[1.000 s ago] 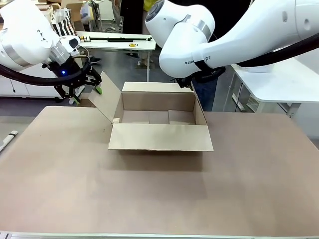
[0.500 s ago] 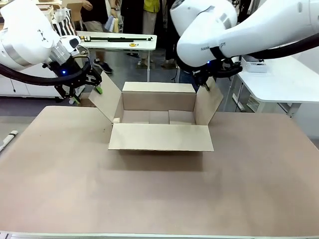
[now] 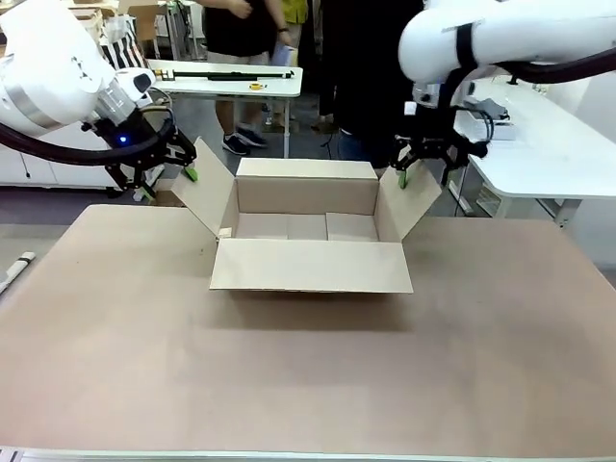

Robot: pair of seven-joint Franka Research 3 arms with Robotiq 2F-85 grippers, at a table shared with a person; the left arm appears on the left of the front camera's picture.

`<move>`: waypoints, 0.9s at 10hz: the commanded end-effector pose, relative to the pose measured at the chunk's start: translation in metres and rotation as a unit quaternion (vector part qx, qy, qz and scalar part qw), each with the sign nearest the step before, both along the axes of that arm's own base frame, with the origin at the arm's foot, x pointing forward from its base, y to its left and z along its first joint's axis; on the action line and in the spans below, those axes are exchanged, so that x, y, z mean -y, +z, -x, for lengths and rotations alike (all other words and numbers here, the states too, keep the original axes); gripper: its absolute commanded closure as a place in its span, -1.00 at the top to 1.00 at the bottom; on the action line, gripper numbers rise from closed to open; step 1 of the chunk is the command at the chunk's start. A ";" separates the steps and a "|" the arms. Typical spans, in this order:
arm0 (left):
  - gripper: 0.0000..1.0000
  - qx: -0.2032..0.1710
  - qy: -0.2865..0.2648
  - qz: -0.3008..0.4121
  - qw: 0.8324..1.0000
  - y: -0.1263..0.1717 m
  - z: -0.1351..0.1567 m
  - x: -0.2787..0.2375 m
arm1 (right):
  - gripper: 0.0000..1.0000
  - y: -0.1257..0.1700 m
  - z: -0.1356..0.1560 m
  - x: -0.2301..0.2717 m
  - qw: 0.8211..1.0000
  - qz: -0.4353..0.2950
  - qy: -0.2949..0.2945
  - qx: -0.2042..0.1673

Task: Pack the gift set into the box.
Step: Place both hands on the side flaps of the Package Box and spread them outward.

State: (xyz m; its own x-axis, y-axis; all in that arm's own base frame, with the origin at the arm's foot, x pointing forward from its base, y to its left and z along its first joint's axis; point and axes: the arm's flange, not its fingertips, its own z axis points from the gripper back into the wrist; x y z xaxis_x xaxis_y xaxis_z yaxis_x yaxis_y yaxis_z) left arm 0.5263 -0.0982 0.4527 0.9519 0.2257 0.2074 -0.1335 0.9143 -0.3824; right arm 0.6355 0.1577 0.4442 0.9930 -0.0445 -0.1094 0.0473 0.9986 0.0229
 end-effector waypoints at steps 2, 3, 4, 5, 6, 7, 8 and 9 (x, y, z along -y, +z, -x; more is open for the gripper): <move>1.00 0.002 0.005 -0.008 1.000 0.000 0.002 -0.001 | 1.00 -0.004 -0.017 0.025 0.991 -0.123 -0.023 -0.054; 1.00 0.002 0.005 -0.008 1.000 0.000 0.002 -0.001 | 1.00 -0.009 -0.019 0.030 0.988 -0.143 -0.028 -0.057; 1.00 0.002 0.005 -0.008 1.000 0.000 0.002 -0.001 | 1.00 -0.013 -0.021 0.032 0.985 -0.158 -0.032 -0.056; 1.00 0.002 0.005 -0.008 1.000 0.000 0.002 -0.001 | 1.00 -0.008 -0.012 0.030 0.992 -0.114 -0.027 -0.049; 1.00 0.002 0.005 -0.008 1.000 0.000 0.002 -0.001 | 1.00 -0.008 -0.012 0.030 0.992 -0.114 -0.027 -0.049; 1.00 0.002 0.005 -0.008 1.000 0.000 0.002 -0.001 | 1.00 -0.008 -0.012 0.030 0.992 -0.114 -0.027 -0.049; 1.00 0.002 0.005 -0.008 1.000 0.000 0.002 -0.001 | 1.00 -0.008 -0.012 0.030 0.992 -0.114 -0.027 -0.049; 1.00 0.002 0.005 -0.008 1.000 0.000 0.002 -0.001 | 1.00 -0.008 -0.012 0.030 0.992 -0.114 -0.027 -0.049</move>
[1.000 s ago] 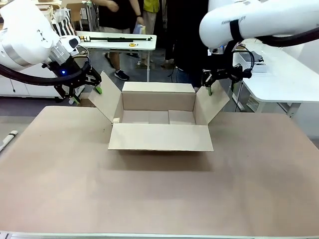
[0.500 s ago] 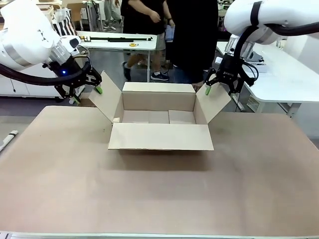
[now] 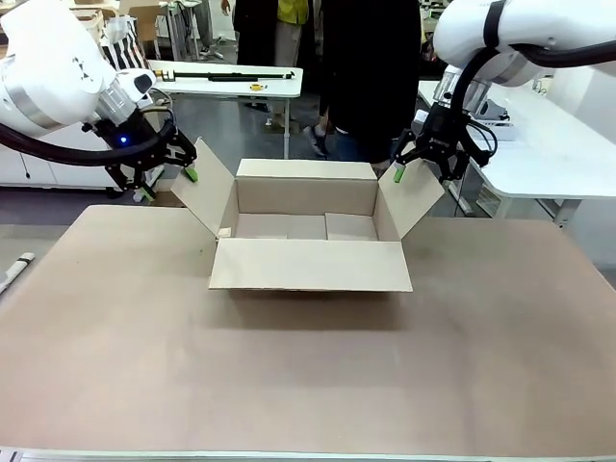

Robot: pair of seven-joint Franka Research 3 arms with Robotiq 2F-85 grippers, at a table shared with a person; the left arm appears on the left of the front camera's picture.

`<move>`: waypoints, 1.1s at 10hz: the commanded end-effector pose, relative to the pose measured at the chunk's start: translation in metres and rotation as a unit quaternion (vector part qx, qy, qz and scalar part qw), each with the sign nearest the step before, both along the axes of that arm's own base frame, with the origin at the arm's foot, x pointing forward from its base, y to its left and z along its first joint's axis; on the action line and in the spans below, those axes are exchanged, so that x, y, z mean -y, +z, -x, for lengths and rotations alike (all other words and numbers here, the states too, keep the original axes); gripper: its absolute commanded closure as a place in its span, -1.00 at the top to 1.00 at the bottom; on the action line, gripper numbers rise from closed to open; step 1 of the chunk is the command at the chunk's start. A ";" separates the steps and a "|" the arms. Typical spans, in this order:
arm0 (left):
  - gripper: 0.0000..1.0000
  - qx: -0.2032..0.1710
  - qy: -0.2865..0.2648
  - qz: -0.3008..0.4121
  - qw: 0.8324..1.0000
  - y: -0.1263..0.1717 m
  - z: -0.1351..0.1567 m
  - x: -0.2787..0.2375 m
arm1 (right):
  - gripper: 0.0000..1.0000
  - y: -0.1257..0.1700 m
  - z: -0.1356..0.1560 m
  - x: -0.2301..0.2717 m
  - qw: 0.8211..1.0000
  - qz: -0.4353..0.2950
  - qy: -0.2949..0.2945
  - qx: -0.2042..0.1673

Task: Pack the gift set into the box.
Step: Place both hands on the side flaps of the Package Box and spread them outward, then lift both hands away from the flaps of the Package Box.

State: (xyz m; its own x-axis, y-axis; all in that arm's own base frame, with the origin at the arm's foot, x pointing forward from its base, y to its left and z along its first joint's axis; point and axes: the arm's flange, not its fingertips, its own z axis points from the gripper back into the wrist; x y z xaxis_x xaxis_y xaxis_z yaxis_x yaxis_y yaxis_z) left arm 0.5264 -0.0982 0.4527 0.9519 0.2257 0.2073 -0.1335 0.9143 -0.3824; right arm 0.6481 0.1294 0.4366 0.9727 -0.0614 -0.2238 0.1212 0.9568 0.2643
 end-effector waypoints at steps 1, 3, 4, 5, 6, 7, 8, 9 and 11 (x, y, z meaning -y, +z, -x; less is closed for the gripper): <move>1.00 0.002 0.005 -0.008 1.000 0.000 0.002 -0.001 | 1.00 -0.001 0.001 0.002 1.000 0.013 0.003 0.002; 1.00 0.002 0.005 -0.008 1.000 0.000 0.002 -0.001 | 1.00 -0.001 0.001 0.002 1.000 0.013 0.003 0.002; 1.00 0.002 0.005 -0.008 1.000 0.000 0.002 -0.001 | 1.00 -0.001 0.001 0.002 1.000 0.013 0.003 0.002; 1.00 0.002 0.005 -0.008 1.000 0.000 0.002 -0.001 | 1.00 -0.001 0.001 0.002 1.000 0.013 0.003 0.002; 1.00 0.002 0.005 -0.008 1.000 0.000 0.002 -0.001 | 1.00 -0.001 0.001 0.002 1.000 0.013 0.003 0.002; 1.00 0.002 0.005 -0.008 1.000 0.000 0.002 -0.001 | 1.00 -0.001 0.001 0.002 1.000 0.013 0.003 0.002; 1.00 0.002 0.005 -0.008 1.000 0.000 0.002 -0.001 | 1.00 -0.001 0.001 0.002 1.000 0.013 0.003 0.002; 1.00 0.002 0.005 -0.008 1.000 0.000 0.002 -0.001 | 1.00 -0.001 0.001 0.002 1.000 0.013 0.003 0.002; 1.00 0.002 0.005 -0.008 1.000 0.000 0.002 -0.001 | 1.00 -0.001 0.001 0.002 1.000 0.013 0.003 0.002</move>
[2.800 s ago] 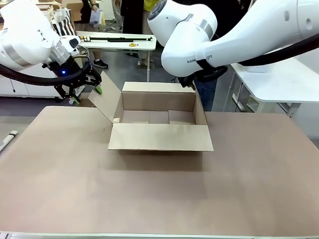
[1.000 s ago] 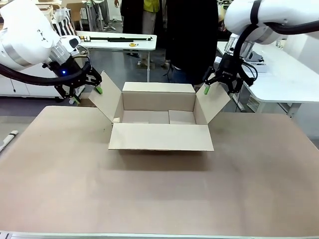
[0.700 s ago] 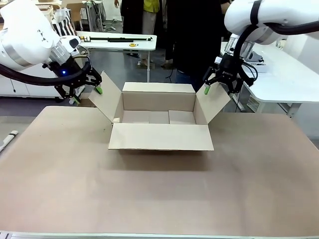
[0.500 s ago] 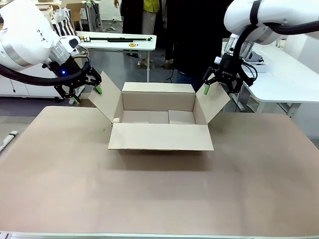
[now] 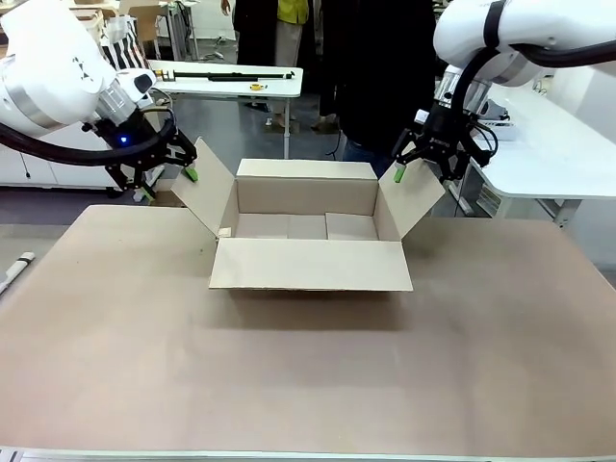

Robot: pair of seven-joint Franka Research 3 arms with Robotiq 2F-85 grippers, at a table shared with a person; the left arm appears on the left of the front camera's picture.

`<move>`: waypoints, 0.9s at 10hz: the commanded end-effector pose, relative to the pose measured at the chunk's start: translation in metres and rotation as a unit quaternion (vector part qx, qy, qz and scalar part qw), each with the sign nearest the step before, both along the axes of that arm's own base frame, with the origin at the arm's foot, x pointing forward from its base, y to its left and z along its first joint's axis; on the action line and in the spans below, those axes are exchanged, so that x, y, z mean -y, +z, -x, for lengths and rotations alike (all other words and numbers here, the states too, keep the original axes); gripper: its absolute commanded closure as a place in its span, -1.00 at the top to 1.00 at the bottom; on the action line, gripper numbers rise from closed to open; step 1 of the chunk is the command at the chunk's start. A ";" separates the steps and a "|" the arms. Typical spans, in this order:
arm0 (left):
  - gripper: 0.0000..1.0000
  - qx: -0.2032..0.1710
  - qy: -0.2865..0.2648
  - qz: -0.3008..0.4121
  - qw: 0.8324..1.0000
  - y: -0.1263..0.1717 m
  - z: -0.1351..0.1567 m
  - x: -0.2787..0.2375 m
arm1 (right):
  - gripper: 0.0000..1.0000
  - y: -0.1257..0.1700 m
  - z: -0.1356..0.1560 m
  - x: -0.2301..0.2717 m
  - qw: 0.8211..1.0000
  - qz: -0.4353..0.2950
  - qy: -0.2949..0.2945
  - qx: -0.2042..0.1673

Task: Pack the gift set into the box.
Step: Lift both hands away from the flaps of the Package Box.

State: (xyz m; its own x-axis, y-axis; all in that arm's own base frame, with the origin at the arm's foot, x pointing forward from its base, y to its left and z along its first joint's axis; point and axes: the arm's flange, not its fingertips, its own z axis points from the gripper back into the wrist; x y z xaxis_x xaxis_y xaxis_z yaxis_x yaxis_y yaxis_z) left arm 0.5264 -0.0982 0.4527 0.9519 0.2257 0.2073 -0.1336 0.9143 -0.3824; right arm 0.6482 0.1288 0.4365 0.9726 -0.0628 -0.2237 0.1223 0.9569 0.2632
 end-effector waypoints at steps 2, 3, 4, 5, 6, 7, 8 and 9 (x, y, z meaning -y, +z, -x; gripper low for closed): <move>1.00 0.002 0.005 -0.008 1.000 0.000 0.002 -0.001 | 1.00 -0.001 0.001 0.001 1.000 0.012 0.004 0.002; 1.00 0.002 0.005 -0.008 1.000 0.000 0.002 -0.001 | 1.00 -0.001 0.001 0.001 1.000 0.012 0.004 0.002; 1.00 0.002 0.005 -0.008 1.000 0.000 0.002 -0.001 | 1.00 -0.001 0.001 0.001 1.000 0.012 0.004 0.002; 1.00 0.002 0.005 -0.008 1.000 0.000 0.002 -0.001 | 1.00 -0.001 0.001 0.001 1.000 0.012 0.004 0.002; 1.00 0.002 0.005 -0.008 1.000 0.000 0.002 -0.001 | 1.00 -0.001 0.001 0.001 1.000 0.012 0.004 0.002; 1.00 0.002 0.005 -0.008 1.000 0.000 0.002 -0.001 | 1.00 -0.001 0.001 0.001 1.000 0.012 0.004 0.002; 1.00 0.002 0.005 -0.008 1.000 0.000 0.002 -0.001 | 1.00 -0.001 0.001 0.001 1.000 0.012 0.004 0.002; 1.00 0.002 0.005 -0.008 1.000 0.000 0.002 -0.001 | 1.00 -0.001 0.001 0.001 1.000 0.012 0.004 0.002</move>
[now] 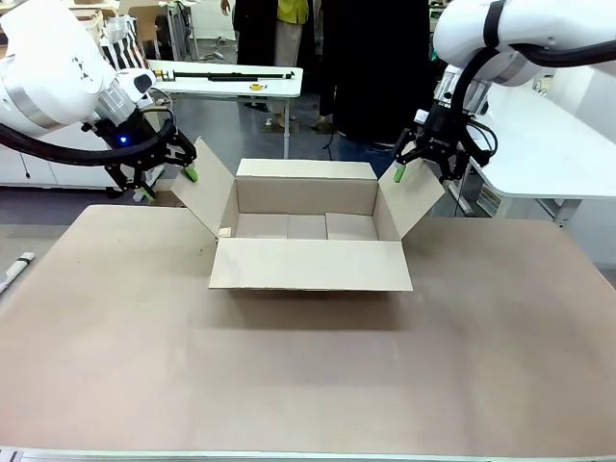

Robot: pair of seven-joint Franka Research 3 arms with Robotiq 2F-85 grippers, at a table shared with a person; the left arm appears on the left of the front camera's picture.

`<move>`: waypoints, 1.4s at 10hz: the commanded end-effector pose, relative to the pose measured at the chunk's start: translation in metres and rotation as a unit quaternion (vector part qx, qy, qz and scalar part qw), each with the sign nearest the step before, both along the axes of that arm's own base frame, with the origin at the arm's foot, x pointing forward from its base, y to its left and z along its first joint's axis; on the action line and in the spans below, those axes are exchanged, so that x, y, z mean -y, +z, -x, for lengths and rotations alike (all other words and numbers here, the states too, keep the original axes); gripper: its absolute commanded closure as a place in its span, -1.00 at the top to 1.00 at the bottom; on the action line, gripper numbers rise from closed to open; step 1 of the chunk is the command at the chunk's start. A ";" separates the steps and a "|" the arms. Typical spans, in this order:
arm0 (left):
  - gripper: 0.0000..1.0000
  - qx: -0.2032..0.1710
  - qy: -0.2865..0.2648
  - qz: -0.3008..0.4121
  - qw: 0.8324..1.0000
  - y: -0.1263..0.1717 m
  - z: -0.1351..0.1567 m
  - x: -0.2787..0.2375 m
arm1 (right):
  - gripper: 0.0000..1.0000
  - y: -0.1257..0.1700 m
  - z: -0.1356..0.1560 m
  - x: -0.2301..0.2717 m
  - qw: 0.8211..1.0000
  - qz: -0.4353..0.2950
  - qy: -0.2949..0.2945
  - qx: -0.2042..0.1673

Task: Pack the gift set into the box.
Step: Lift both hands away from the flaps of the Package Box.

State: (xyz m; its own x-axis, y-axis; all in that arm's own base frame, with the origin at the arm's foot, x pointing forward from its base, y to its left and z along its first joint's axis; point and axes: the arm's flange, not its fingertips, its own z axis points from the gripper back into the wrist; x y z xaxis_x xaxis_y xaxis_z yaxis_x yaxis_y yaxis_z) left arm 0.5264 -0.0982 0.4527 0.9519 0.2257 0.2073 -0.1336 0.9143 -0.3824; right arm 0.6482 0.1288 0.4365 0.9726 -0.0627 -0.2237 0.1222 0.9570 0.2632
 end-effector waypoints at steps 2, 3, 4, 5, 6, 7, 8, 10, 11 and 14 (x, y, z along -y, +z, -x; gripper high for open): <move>1.00 0.002 0.005 -0.008 1.000 0.000 0.002 -0.001 | 1.00 -0.001 0.001 0.001 1.000 0.012 0.004 0.002; 1.00 0.002 0.005 -0.008 1.000 0.000 0.002 -0.001 | 1.00 -0.001 0.001 0.001 1.000 0.012 0.004 0.002; 1.00 0.002 0.005 -0.008 1.000 0.000 0.002 -0.001 | 1.00 -0.001 0.001 0.001 1.000 0.012 0.004 0.002; 1.00 0.002 0.005 -0.008 1.000 0.000 0.002 -0.001 | 1.00 -0.001 0.001 0.001 1.000 0.012 0.004 0.002; 1.00 0.002 0.005 -0.008 1.000 0.000 0.002 -0.001 | 1.00 -0.001 0.001 0.001 1.000 0.012 0.004 0.002; 1.00 0.002 0.005 -0.008 1.000 0.000 0.002 -0.001 | 1.00 -0.001 0.001 0.001 1.000 0.012 0.004 0.002; 1.00 0.002 0.005 -0.008 1.000 0.000 0.002 -0.001 | 1.00 -0.001 0.001 0.001 1.000 0.012 0.004 0.002; 1.00 0.002 0.005 -0.008 1.000 0.000 0.002 -0.001 | 1.00 -0.001 0.001 0.001 1.000 0.012 0.004 0.002; 1.00 0.002 0.005 -0.008 1.000 0.000 0.002 -0.001 | 1.00 -0.001 0.001 0.001 1.000 0.012 0.004 0.002; 1.00 0.002 0.005 -0.008 1.000 0.000 0.002 -0.001 | 1.00 -0.001 0.001 0.001 1.000 0.012 0.004 0.002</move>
